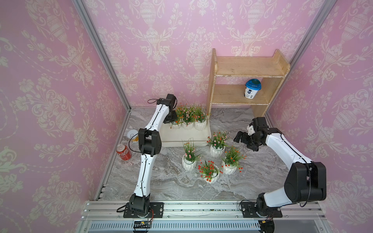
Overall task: Put the potted gypsophila into the storage box
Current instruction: Place the baby's breath potted plant at the storage box.
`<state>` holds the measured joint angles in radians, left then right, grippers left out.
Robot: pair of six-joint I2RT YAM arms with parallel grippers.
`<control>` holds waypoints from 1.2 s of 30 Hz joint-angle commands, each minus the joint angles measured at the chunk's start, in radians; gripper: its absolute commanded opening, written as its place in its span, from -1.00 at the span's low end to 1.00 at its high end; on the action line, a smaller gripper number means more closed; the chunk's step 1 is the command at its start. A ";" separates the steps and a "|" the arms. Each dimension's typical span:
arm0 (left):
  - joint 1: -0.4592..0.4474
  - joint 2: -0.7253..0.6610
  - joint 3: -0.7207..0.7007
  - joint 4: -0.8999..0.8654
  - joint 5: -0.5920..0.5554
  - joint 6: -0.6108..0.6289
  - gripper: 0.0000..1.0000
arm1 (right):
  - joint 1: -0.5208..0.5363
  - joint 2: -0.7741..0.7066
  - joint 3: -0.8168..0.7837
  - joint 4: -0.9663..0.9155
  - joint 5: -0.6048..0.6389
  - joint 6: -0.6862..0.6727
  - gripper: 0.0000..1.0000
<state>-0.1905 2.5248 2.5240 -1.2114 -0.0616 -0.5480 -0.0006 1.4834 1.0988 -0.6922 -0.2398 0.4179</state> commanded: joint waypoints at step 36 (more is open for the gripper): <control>0.011 -0.327 -0.129 0.028 -0.045 0.039 -0.12 | -0.008 -0.113 0.042 -0.141 0.013 -0.008 0.99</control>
<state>-0.1852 2.2631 2.4359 -1.1679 -0.0856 -0.5362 -0.0006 1.4204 1.1118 -0.7673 -0.2367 0.4179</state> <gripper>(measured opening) 0.440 0.995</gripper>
